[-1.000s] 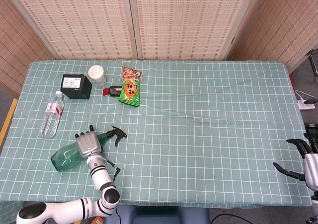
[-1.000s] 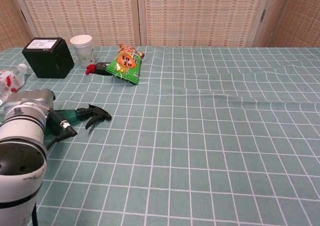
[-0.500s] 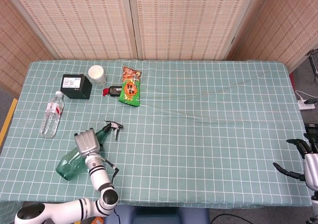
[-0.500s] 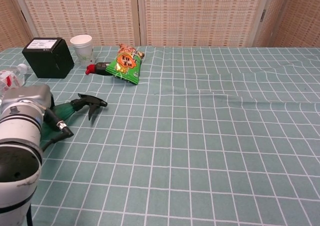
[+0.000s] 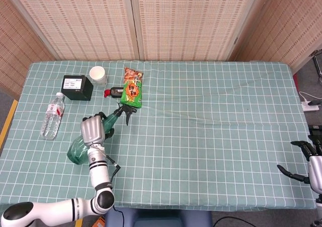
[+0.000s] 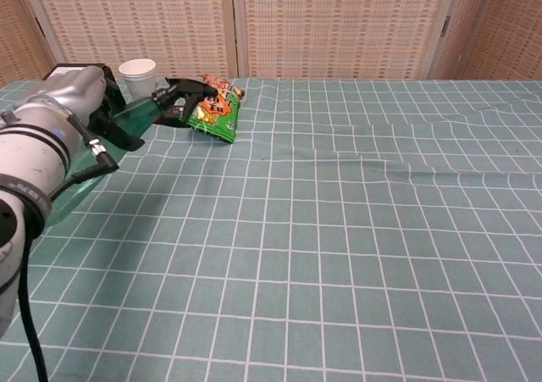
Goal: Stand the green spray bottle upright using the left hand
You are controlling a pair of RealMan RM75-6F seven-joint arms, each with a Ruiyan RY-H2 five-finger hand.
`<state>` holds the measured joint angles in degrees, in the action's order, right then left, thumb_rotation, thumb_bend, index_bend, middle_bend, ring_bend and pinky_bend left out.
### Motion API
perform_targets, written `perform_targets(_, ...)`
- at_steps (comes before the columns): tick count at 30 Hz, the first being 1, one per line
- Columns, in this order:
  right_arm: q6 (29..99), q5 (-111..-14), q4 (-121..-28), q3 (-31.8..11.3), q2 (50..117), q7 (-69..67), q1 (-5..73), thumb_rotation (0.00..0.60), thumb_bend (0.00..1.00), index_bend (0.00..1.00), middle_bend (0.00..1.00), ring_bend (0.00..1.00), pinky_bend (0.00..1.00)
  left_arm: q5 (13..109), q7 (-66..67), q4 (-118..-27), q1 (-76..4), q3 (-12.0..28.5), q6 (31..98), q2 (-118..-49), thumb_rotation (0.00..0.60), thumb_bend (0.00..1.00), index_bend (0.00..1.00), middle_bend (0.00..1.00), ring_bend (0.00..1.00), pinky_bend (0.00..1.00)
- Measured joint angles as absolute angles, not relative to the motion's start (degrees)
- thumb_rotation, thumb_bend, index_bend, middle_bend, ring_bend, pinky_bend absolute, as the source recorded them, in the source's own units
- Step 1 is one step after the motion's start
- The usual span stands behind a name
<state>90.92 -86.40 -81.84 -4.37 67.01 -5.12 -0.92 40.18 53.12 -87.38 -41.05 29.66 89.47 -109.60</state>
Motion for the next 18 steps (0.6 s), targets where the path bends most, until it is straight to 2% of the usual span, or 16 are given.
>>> perform_targets(4,91.5,-86.7,-81.4,-4.4,67.4,-5.2,-1.0,0.600,0.00,0.31,0.33,0.13,0.07,42.4,47.3,-90.9,-40.6,32.2,88.4,-107.9,0.600,0.30,0.56,0.75,0.52,0.30)
perform_targets(11,93.2,-87.4,-79.8,-4.8,68.9,-5.3,-1.1,0.600,0.00,0.33,0.33,0.15,0.10,47.1,25.9,-99.2,-37.3,37.3,84.8,-102.7,0.600,0.30,0.55,0.74,0.52,0.28)
perform_targets(18,93.8,-87.8,-79.4,-4.9,69.3,-4.3,-1.1,0.600,0.00,0.37,0.36,0.17,0.11,51.2,4.2,-102.8,-33.2,40.2,80.0,-98.5,0.600,0.31,0.55,0.73,0.50,0.28)
